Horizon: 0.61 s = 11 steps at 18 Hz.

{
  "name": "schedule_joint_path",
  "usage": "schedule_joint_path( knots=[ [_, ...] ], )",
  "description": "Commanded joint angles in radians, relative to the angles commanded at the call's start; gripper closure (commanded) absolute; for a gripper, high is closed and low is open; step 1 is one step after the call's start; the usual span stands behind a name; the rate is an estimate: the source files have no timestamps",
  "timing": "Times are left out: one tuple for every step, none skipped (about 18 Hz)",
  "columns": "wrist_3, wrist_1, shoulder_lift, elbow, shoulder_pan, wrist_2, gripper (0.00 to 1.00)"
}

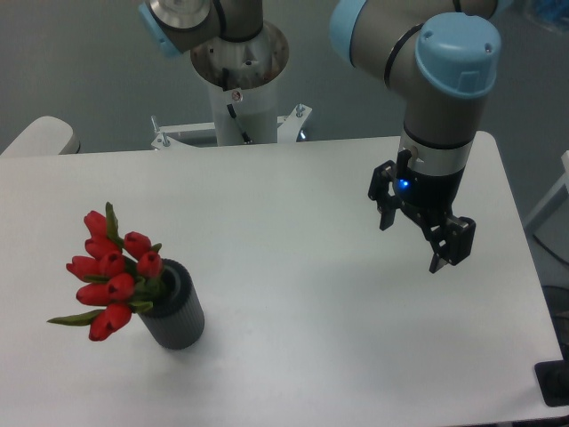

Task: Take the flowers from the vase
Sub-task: 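Move the open gripper toward the red tulips in the grey vase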

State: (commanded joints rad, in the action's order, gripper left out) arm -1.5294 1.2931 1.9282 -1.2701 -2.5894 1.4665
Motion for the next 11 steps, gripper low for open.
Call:
schedule_joint_path(
  knots=[
    [0.000, -0.002, 0.000, -0.005, 0.000, 0.000, 0.00],
    [0.000, -0.003, -0.002, -0.015, 0.000, 0.000, 0.00],
    [0.009, -0.002, -0.009, -0.023, 0.000, -0.002, 0.00],
    [0.014, 0.002, -0.020, -0.031, 0.000, -0.008, 0.00],
    [0.014, 0.003, -0.032, -0.044, 0.000, -0.014, 0.00],
    [0.015, 0.000, -0.044, -0.066, 0.000, -0.024, 0.00],
    [0.017, 0.000, -0.057, -0.086, 0.002, -0.046, 0.00],
    [0.023, 0.000, -0.063, -0.103, 0.002, -0.078, 0.00],
    [0.046, 0.002, -0.069, -0.118, 0.002, -0.118, 0.00],
    [0.076, 0.002, -0.077, -0.133, 0.000, -0.170, 0.00],
    [0.110, -0.002, -0.084, -0.149, 0.000, -0.226, 0.00]
  ],
)
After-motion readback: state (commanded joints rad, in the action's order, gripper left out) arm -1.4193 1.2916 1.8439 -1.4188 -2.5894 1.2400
